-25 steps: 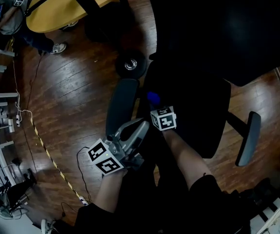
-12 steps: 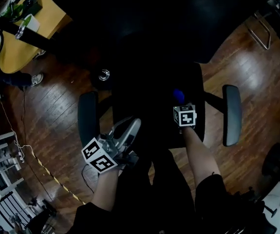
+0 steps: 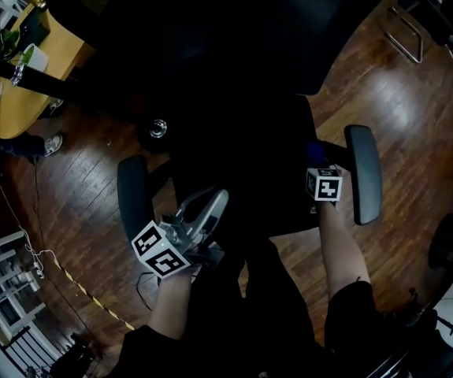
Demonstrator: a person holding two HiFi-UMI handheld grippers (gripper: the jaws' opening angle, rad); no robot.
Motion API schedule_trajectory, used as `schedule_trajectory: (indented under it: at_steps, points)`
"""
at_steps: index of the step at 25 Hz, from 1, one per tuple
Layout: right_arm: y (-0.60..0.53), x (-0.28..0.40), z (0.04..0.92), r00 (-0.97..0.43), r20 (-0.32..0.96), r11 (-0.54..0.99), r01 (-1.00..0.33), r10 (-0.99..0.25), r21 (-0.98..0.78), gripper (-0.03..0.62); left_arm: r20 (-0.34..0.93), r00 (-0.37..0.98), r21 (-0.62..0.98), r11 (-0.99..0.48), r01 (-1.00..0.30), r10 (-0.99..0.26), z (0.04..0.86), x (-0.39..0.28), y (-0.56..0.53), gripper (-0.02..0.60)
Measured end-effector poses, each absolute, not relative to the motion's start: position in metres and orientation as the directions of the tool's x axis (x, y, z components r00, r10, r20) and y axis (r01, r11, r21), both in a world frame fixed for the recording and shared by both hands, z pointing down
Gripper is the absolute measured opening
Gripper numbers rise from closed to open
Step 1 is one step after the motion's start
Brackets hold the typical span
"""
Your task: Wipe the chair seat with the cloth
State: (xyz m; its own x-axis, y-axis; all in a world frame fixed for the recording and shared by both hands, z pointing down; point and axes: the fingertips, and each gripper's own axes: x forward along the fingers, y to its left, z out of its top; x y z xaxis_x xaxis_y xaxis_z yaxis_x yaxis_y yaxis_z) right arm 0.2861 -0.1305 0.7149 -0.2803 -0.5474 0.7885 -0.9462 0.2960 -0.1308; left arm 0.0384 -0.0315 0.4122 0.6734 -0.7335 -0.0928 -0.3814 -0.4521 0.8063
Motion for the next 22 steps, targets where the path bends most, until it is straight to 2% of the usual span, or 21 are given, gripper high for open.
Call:
schedule_trajectory:
  at_steps: [5, 8, 13, 17, 22]
  points:
    - [-0.129, 0.281, 0.708, -0.307, 0.780, 0.316, -0.937, -0.546, -0.148, 0.037, -0.100, 0.621, 0.809, -0.426, -0.404, -0.778, 0.409, 0.000, -0.023, -0.008]
    - [-0.125, 0.246, 0.693, -0.347, 0.764, 0.413, -0.903, -0.545, -0.116, 0.037, -0.105, 0.585, 0.808, -0.411, -0.421, -0.804, 0.407, -0.022, -0.015, -0.008]
    - [-0.078, 0.109, 0.697, -0.532, 0.744, 0.595, -0.771, -0.405, -0.227, 0.037, -0.127, 0.508, 0.804, -0.389, -0.451, -0.852, 0.394, -0.062, -0.003, -0.008]
    - [-0.027, -0.003, 0.693, -0.662, 0.703, 0.681, -0.642, -0.260, -0.353, 0.037, -0.127, 0.450, 0.790, -0.364, -0.493, -0.884, 0.387, -0.089, 0.016, -0.008]
    - [0.036, -0.097, 0.695, -0.767, 0.638, 0.781, -0.438, -0.066, -0.445, 0.037, -0.110, 0.386, 0.796, -0.313, -0.517, -0.916, 0.397, -0.114, 0.041, -0.008]
